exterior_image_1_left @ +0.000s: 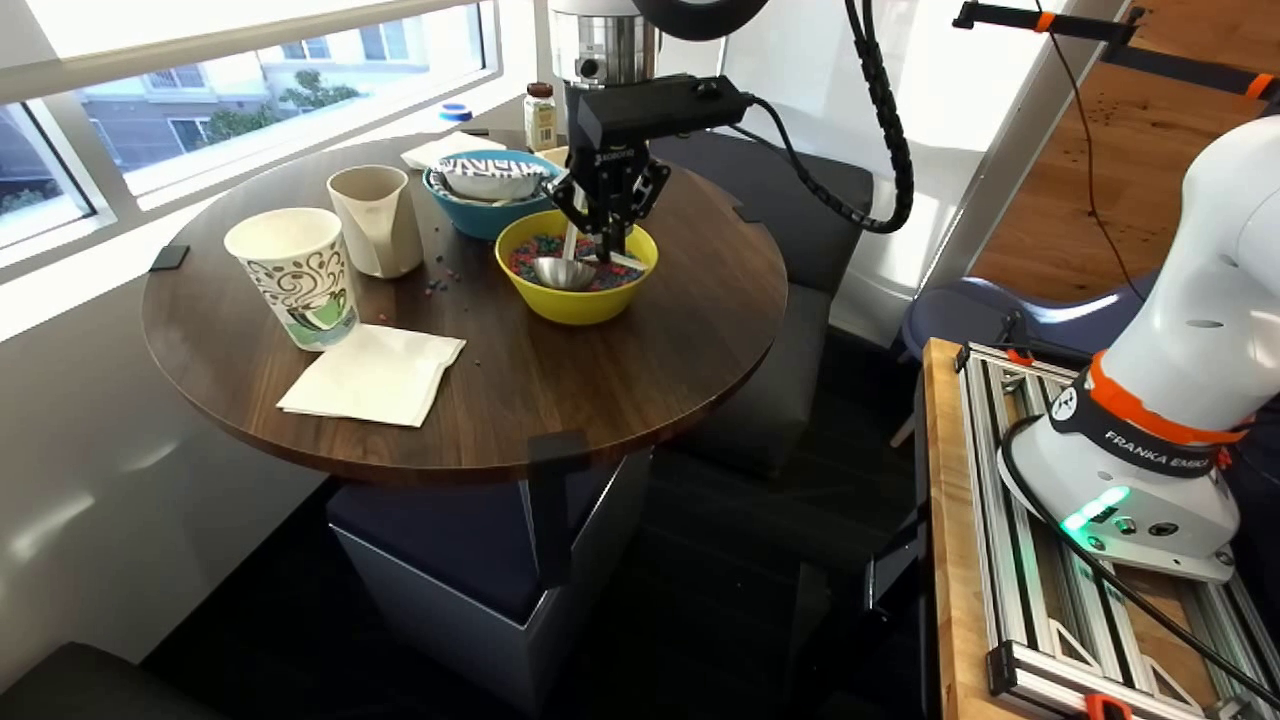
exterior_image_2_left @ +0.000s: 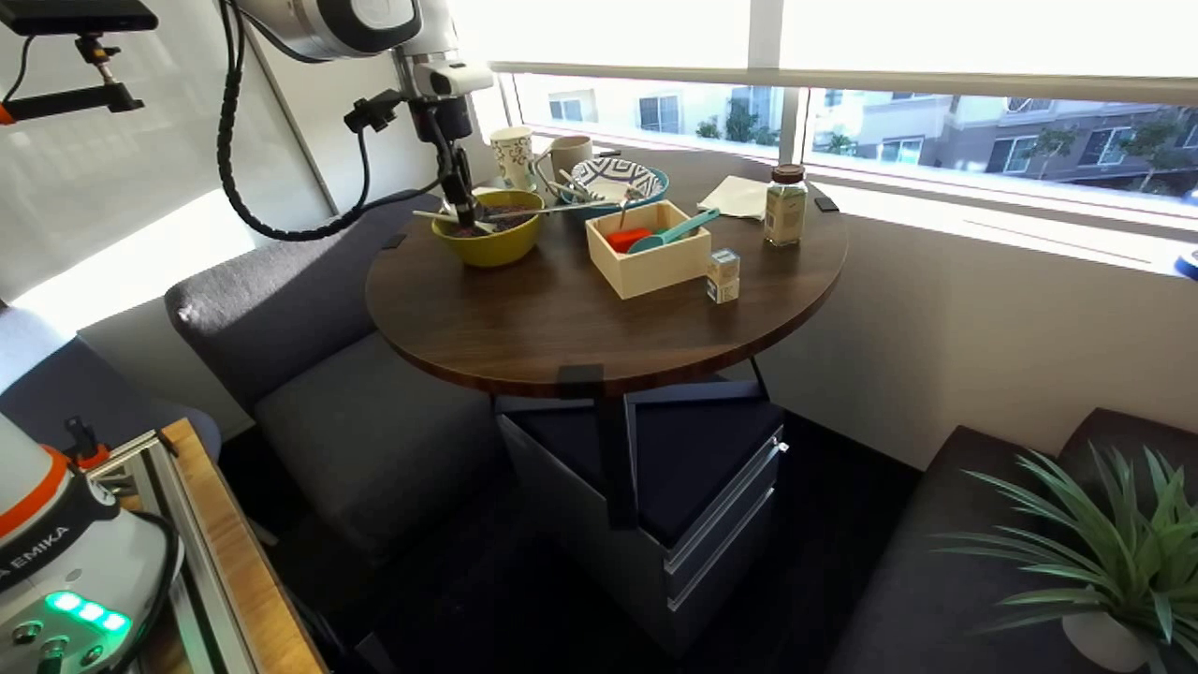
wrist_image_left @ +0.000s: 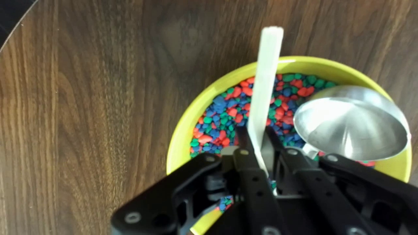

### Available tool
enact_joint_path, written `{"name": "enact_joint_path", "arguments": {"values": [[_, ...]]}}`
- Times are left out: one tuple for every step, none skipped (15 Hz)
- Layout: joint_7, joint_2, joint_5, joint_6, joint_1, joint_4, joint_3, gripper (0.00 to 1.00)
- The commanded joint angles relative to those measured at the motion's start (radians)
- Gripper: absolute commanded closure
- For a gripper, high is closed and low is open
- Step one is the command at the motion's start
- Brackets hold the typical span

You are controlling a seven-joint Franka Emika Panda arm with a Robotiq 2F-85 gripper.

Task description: Use the white spoon to place cereal from the yellow bowl into the black and white bowl.

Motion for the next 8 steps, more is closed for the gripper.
{"name": "enact_joint_path", "arguments": {"values": [[0.075,-0.037,-0.063,0.015,0.007,-0.046,0.005,0.96],[0.089,-0.041,-0.079,0.019,0.008,-0.050,0.005,0.96],[0.100,-0.043,-0.092,0.021,0.008,-0.052,0.006,0.96],[0.108,-0.047,-0.103,0.020,0.008,-0.054,0.008,0.96],[0.115,-0.051,-0.111,0.015,0.008,-0.057,0.011,0.96],[0.122,-0.055,-0.119,0.014,0.007,-0.061,0.013,0.96],[0.131,-0.059,-0.127,0.012,0.007,-0.063,0.015,0.96],[0.136,-0.063,-0.134,0.011,0.007,-0.066,0.017,0.96]]}}
